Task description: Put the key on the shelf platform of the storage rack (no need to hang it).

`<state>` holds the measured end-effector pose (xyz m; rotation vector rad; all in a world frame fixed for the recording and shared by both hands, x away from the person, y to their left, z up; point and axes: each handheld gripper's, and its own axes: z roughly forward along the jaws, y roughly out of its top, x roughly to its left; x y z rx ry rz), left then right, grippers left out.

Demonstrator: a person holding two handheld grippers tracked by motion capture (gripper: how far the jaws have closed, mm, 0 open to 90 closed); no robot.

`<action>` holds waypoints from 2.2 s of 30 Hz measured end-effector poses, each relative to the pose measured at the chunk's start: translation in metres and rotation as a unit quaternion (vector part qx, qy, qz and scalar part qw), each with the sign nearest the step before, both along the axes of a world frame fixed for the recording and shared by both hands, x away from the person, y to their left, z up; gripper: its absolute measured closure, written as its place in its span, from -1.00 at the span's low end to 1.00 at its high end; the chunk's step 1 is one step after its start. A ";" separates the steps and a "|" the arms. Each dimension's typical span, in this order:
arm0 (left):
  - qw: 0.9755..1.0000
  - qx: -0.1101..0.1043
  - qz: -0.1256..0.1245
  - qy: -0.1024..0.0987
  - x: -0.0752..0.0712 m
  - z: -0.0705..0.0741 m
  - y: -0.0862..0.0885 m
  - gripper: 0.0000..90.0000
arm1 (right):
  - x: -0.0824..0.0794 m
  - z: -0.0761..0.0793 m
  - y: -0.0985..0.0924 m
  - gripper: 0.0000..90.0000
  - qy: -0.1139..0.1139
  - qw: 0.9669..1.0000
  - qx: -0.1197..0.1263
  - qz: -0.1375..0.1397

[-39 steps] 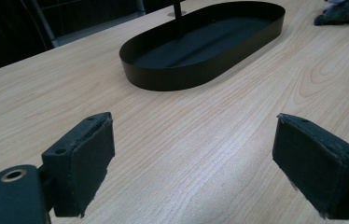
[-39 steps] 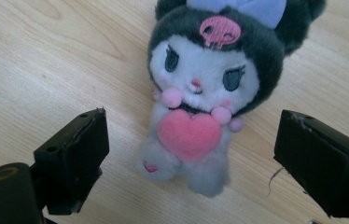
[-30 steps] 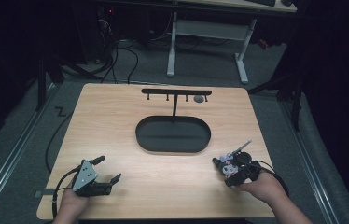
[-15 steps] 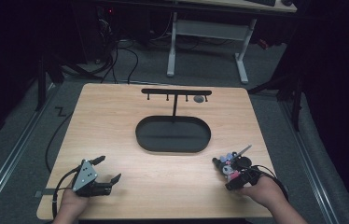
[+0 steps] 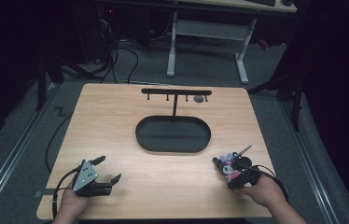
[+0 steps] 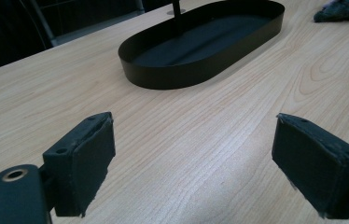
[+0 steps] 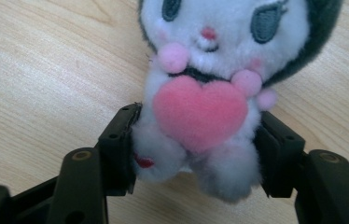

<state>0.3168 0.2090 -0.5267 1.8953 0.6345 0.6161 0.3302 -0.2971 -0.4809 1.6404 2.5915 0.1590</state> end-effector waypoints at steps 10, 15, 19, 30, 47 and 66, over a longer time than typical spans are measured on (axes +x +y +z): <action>1.000 0.003 -0.001 0.000 0.000 0.000 0.000 -0.69 | 0.001 0.007 0.004 0.05 -0.009 1.000 -0.014 0.013; 1.000 0.001 0.000 -0.001 0.000 0.000 0.000 -0.69 | 0.003 0.020 0.008 0.06 -0.023 1.000 -0.008 0.019; 1.000 0.000 0.000 -0.001 0.000 0.000 0.000 -0.69 | 0.006 0.031 0.012 0.06 -0.033 0.999 -0.008 0.023; 1.000 0.000 0.000 -0.001 0.000 0.000 0.000 -0.69 | 0.015 0.040 0.027 0.05 -0.038 0.998 -0.008 0.040; 1.000 -0.001 0.001 -0.001 0.000 0.000 0.001 -0.69 | 0.028 0.053 0.040 0.05 -0.045 0.998 0.001 0.046; 1.000 -0.007 0.000 -0.003 0.005 0.000 -0.001 -0.69 | 0.056 0.073 0.066 0.05 -0.067 0.996 0.017 0.058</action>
